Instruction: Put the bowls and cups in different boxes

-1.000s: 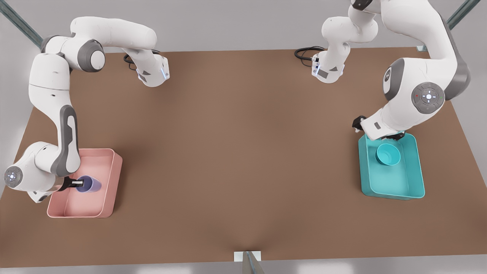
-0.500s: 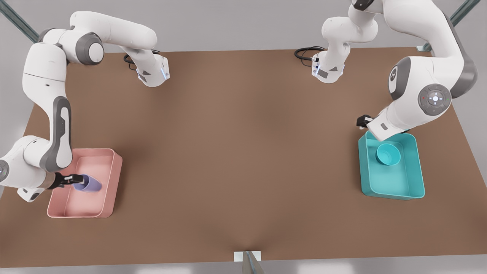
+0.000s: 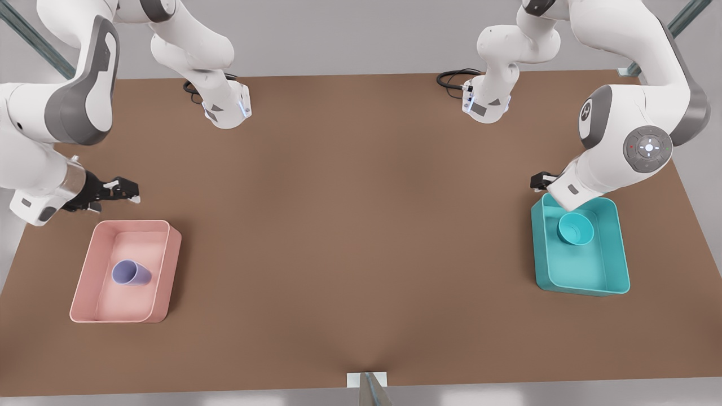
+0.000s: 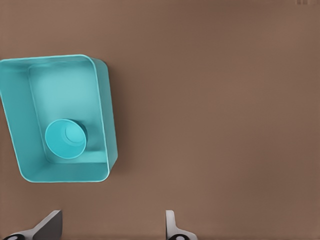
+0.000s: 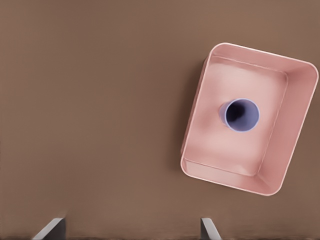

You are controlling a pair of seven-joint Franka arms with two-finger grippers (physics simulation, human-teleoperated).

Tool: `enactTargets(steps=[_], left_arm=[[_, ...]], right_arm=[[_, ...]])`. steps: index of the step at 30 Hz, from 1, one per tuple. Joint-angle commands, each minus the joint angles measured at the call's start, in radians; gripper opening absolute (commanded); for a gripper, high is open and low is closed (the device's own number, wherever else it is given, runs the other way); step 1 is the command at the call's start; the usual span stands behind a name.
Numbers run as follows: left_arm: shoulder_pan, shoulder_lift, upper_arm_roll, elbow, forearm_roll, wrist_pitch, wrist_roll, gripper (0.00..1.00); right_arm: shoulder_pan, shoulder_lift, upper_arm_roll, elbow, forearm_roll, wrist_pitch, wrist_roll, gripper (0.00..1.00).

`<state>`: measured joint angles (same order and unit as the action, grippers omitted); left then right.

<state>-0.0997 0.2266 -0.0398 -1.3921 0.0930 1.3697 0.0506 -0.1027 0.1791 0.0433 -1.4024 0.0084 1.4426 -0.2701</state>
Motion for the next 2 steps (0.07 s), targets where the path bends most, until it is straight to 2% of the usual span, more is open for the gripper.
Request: enactTargets(steps=[1,2], left_arm=[[0.000,-0.001,0.000,0.001,0.001,-0.001,-0.037,1.00],[0.005,-0.001,-0.002,-0.001,0.001,-0.001,-0.035,1.00]], right_arm=[[0.000,-0.012,0.000,-0.015,-0.001,-0.047,0.262,1.00],[0.000,-0.012,0.000,-0.015,-0.001,-0.047,0.262,1.00]])
